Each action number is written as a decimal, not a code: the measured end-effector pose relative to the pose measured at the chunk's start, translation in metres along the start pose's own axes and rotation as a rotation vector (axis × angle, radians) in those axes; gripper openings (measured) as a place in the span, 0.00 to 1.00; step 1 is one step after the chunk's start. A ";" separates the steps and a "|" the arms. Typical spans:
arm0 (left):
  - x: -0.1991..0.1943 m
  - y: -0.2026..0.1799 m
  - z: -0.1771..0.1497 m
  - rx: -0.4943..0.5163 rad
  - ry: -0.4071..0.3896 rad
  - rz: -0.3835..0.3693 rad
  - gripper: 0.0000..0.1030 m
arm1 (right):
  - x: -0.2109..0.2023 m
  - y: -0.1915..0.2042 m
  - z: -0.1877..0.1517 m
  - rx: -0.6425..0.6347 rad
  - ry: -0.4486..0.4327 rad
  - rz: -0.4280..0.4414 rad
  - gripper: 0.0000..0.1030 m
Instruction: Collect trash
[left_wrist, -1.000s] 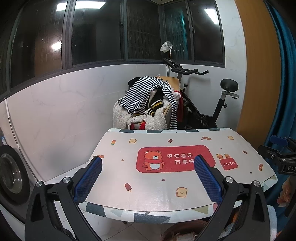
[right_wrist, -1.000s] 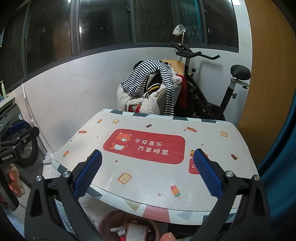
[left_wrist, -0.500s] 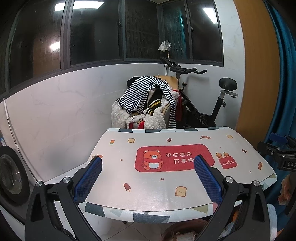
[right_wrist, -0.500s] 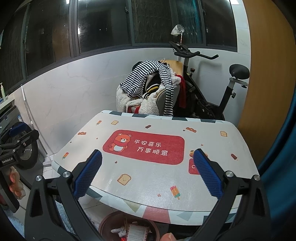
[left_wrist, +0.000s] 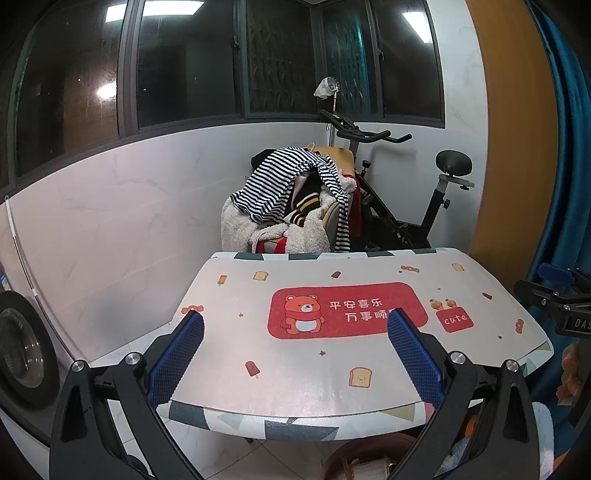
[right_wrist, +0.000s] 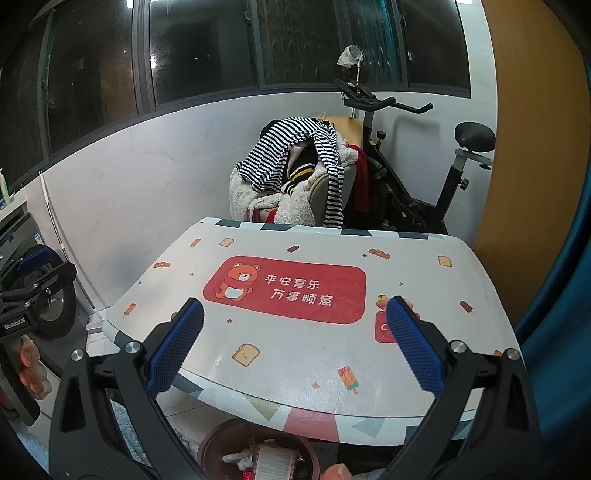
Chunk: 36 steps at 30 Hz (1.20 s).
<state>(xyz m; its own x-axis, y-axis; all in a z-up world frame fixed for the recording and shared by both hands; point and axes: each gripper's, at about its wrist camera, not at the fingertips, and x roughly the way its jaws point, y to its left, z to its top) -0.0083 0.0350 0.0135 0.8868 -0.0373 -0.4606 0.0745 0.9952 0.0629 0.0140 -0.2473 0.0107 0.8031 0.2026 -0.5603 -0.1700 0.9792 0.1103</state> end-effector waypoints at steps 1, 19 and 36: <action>0.001 -0.001 0.000 0.001 0.001 0.000 0.94 | 0.000 0.000 0.000 0.000 0.003 0.000 0.95; 0.006 -0.004 -0.003 0.002 0.021 0.001 0.94 | 0.001 -0.003 -0.007 0.011 0.006 -0.023 0.95; 0.010 0.001 -0.001 -0.053 0.018 0.008 0.94 | 0.000 0.006 -0.004 -0.010 -0.007 -0.064 0.95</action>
<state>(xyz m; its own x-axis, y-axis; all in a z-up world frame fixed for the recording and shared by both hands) 0.0005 0.0353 0.0084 0.8787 -0.0279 -0.4766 0.0428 0.9989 0.0203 0.0107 -0.2415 0.0086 0.8164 0.1398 -0.5603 -0.1238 0.9901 0.0667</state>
